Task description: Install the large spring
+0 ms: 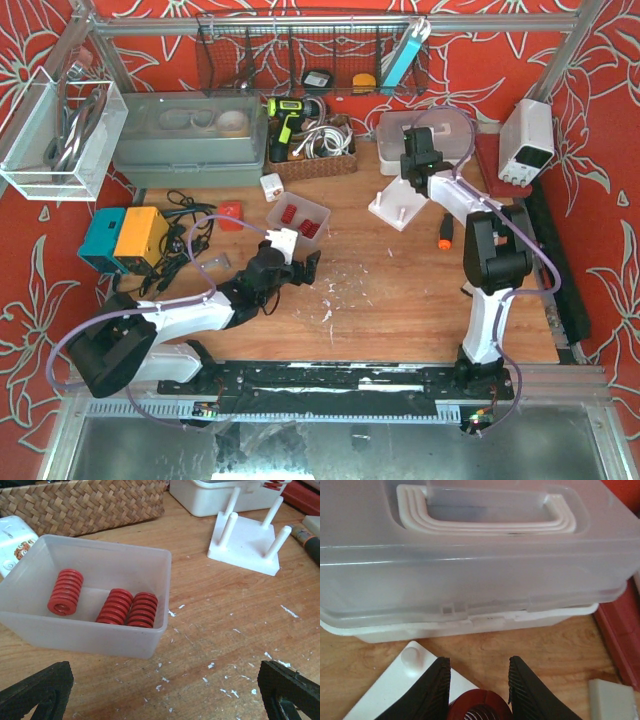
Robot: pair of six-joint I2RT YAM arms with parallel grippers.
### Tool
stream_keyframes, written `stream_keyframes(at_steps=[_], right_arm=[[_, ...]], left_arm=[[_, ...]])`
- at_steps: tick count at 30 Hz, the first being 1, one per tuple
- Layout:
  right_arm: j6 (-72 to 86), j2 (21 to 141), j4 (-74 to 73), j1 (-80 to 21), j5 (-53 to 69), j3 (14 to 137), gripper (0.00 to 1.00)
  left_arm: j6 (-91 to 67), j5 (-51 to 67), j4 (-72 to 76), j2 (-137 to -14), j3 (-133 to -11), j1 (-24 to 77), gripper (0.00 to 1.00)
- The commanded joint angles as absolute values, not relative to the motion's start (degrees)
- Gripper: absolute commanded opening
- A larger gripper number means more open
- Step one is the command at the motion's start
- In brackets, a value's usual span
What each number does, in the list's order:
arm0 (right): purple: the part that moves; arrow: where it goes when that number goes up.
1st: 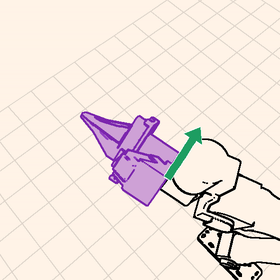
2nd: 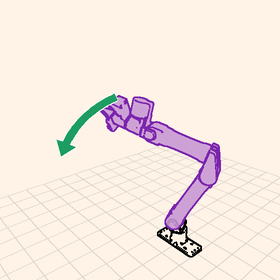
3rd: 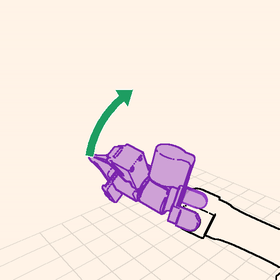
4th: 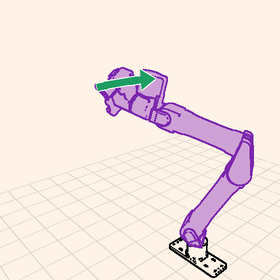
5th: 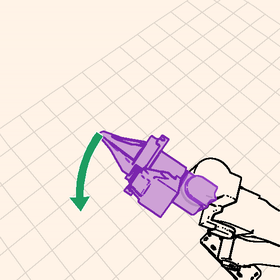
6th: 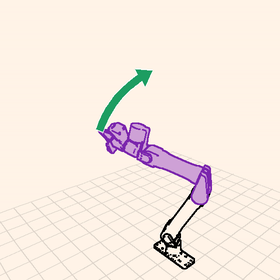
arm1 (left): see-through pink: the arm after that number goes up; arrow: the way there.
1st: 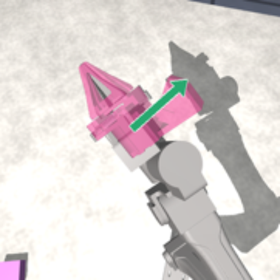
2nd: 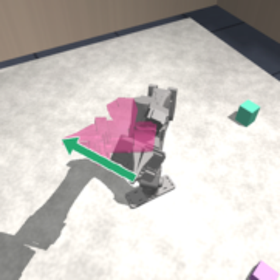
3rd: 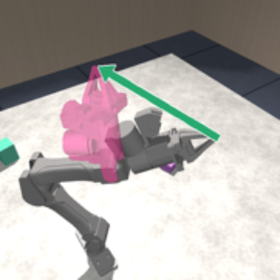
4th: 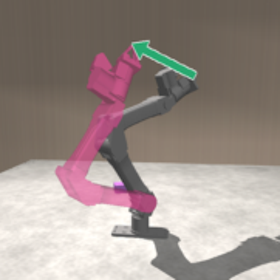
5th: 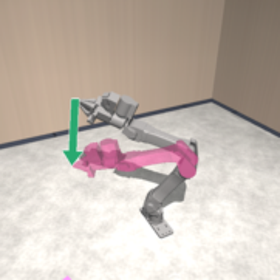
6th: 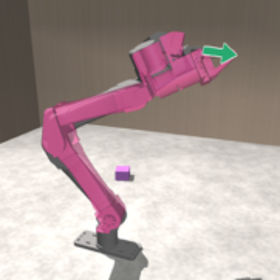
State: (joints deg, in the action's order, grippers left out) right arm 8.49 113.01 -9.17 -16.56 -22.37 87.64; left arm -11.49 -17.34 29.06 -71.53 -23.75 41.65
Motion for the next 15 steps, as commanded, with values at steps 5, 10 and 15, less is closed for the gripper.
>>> stream_keyframes(at_steps=[5,10,15], right_arm=[[4.9,116.5,3.6,-17.9,-23.8,87.6,0.00],[3.5,116.7,8.8,-18.0,-23.7,85.9,0.00],[2.3,118.9,8.3,-18.3,-23.7,88.2,0.00]], left_arm=[[-11.1,-16.5,30.4,-70.4,-24.4,42.0,1.00],[-11.1,-16.1,30.4,-70.3,-24.4,42.0,1.00],[-11.2,-16.1,30.5,-69.9,-24.3,42.0,1.00]])
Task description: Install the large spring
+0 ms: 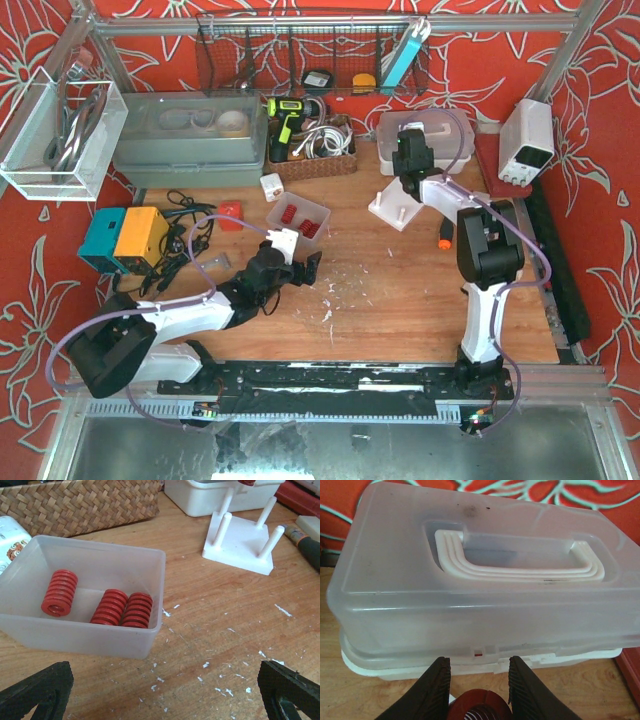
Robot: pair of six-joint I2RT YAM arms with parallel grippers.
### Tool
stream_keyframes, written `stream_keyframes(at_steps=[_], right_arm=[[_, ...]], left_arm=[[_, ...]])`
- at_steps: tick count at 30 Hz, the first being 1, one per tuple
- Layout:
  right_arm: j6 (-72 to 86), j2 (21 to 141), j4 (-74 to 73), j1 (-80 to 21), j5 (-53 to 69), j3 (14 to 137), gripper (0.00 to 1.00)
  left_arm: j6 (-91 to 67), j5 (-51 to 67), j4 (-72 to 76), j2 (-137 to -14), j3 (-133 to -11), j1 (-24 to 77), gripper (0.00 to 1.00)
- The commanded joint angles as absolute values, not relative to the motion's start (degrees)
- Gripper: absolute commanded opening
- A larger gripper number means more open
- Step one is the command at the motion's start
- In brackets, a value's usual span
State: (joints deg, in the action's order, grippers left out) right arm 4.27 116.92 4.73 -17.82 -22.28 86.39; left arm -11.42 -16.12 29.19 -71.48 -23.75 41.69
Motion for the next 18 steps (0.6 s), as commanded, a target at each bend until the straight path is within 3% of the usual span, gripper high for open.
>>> stream_keyframes(at_steps=[1,18], right_arm=[[1.9,119.1,8.7,-18.3,-23.8,88.2,0.00],[-0.3,123.0,8.5,-19.0,-22.3,92.7,0.00]], left_arm=[[-11.2,-16.1,30.5,-69.8,-24.1,42.0,1.00],[-11.0,-16.0,30.7,-69.3,-23.9,42.1,1.00]])
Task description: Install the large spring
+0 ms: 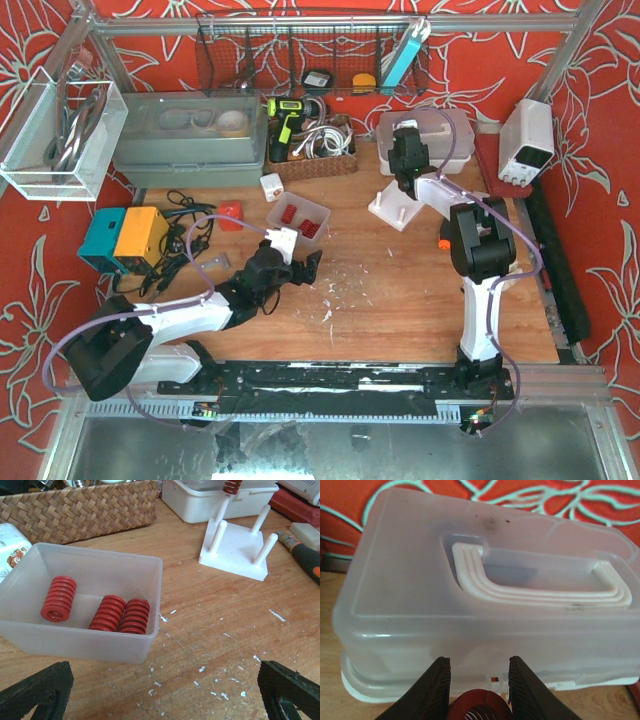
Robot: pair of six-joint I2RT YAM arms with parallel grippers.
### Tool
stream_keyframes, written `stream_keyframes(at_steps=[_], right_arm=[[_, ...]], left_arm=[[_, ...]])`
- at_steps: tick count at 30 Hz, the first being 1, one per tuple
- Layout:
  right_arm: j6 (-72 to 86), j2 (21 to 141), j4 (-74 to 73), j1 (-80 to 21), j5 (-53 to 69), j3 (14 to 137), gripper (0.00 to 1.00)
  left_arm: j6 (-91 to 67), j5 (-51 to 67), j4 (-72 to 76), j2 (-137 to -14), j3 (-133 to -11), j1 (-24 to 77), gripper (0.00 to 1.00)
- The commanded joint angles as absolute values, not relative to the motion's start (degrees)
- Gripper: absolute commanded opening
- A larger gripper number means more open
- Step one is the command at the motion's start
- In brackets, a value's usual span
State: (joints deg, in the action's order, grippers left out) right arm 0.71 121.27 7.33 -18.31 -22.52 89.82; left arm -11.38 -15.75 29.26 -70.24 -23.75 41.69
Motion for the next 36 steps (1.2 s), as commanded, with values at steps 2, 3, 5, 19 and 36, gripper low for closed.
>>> stream_keyframes(at_steps=[2,3,5,19,36], right_arm=[[-0.5,123.5,8.8,-19.1,-21.7,92.8,0.00],[-0.8,123.7,9.0,-19.4,-21.4,92.8,0.00],[-1.6,124.5,8.8,-19.8,-22.1,93.4,0.00],[-3.7,124.5,8.5,-19.9,-27.5,92.7,0.00],[-2.3,126.3,8.1,-19.5,-26.0,92.6,0.00]], left_arm=[[-11.0,-16.2,30.6,-69.2,-23.9,42.1,1.00],[-11.0,-16.2,30.6,-69.2,-23.8,42.1,1.00],[-11.0,-16.2,30.7,-69.2,-23.8,42.1,1.00],[-11.0,-16.2,30.7,-68.7,-23.7,42.1,1.00],[-10.9,-16.3,30.8,-68.3,-23.5,42.1,1.00]])
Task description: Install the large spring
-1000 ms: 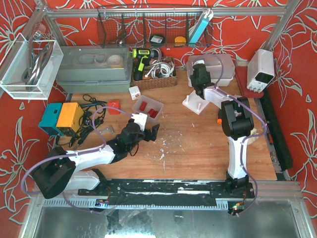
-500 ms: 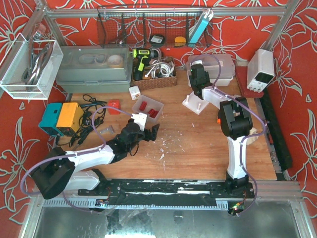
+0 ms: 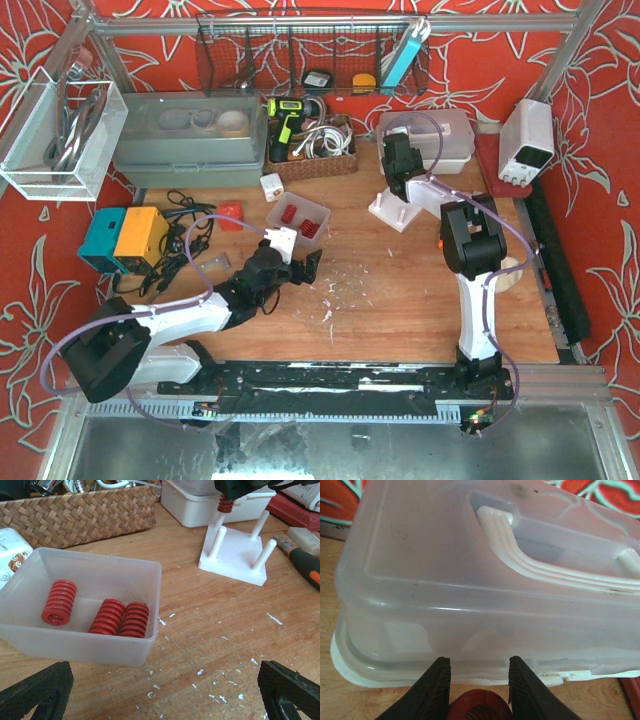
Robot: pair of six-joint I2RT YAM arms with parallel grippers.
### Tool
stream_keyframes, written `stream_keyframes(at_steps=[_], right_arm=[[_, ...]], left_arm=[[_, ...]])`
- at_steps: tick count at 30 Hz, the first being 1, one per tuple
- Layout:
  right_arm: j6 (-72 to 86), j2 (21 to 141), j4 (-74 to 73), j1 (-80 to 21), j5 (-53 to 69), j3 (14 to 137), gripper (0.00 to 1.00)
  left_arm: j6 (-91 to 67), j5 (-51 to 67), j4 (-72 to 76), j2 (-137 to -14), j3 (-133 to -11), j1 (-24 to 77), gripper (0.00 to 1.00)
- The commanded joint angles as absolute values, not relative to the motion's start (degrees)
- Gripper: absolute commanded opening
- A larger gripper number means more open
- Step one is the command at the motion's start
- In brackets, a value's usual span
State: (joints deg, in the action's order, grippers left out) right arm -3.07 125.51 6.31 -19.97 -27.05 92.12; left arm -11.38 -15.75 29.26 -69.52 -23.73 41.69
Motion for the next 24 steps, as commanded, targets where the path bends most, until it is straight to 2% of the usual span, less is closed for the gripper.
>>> stream_keyframes(at_steps=[1,3,4,6,13,16,24], right_arm=[[-2.1,126.2,8.1,-19.5,-25.3,92.6,0.00],[-1.6,126.2,7.9,-19.5,-24.7,92.6,0.20],[-1.3,126.1,7.9,-19.6,-24.6,92.7,0.25],[-1.0,125.7,7.5,-19.5,-24.1,92.9,0.32],[0.2,122.6,3.4,-19.5,-22.8,93.3,0.43],[0.8,121.2,0.7,-19.4,-22.5,93.4,0.60],[6.1,112.6,-9.5,-19.5,-17.7,90.5,0.62]], left_arm=[[-11.0,-16.2,30.9,-68.3,-23.5,42.1,1.00],[-10.9,-16.3,30.9,-68.4,-23.4,42.1,1.00],[-10.9,-16.4,31.0,-68.5,-23.4,42.1,1.00],[-10.7,-16.5,30.9,-68.8,-23.4,42.1,1.00],[-10.7,-17.2,30.8,-69.4,-23.7,42.1,1.00],[-10.8,-17.8,30.7,-69.4,-23.8,42.1,1.00],[-11.0,-20.4,28.8,-67.6,-24.0,42.1,1.00]])
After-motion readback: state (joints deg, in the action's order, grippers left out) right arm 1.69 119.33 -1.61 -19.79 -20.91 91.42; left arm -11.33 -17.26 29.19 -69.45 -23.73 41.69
